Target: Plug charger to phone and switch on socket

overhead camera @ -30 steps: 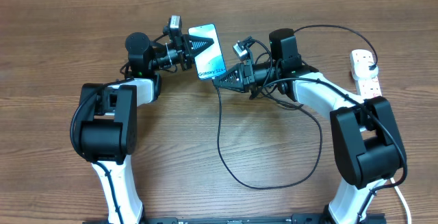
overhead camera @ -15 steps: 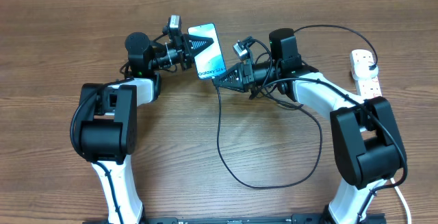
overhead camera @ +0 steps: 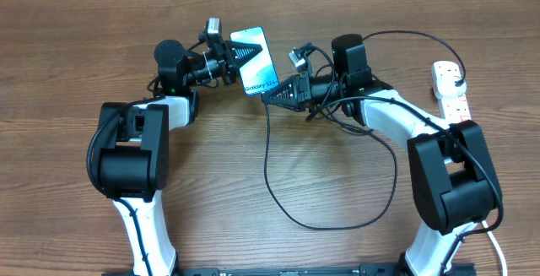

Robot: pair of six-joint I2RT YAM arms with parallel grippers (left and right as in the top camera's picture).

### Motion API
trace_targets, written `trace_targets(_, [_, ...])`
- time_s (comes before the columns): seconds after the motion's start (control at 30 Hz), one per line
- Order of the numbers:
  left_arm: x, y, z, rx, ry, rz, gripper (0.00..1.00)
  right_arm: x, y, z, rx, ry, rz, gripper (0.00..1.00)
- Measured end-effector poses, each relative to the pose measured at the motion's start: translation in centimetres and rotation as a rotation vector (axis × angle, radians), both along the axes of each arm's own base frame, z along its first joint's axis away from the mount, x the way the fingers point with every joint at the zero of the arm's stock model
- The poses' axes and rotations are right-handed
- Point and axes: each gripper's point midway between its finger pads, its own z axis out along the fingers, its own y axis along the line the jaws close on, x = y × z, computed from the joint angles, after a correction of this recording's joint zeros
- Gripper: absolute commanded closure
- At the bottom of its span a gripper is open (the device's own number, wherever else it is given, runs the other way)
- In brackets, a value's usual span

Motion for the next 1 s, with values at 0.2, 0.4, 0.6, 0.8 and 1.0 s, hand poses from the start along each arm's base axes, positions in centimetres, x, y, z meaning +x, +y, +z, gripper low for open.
trace_targets(0.2, [0.0, 0.0, 0.1, 0.000, -0.002, 0.000, 0.95, 0.1, 0.0, 0.1, 0.002, 0.000, -0.002, 0.96])
trace_targets(0.4, [0.0, 0.0, 0.0, 0.000, -0.002, -0.001, 0.96, 0.1, 0.0, 0.1, 0.002, 0.003, -0.003, 0.91])
trace_targets(0.6, [-2.2, -1.2, -0.2, 0.007, -0.002, -0.123, 0.95, 1.4, 0.1, -0.1, -0.027, -0.044, -0.066, 0.82])
trace_targets(0.8, [-5.7, -4.1, -0.3, 0.013, -0.001, -0.306, 0.96, 2.5, -0.4, -0.6, -0.061, -0.046, -0.123, 0.55])
trace_targets(1.0, [-6.6, -4.0, -0.4, 0.016, 0.000, -0.357, 0.95, 3.1, -0.3, 0.0, -0.050, -0.109, -0.135, 0.47])
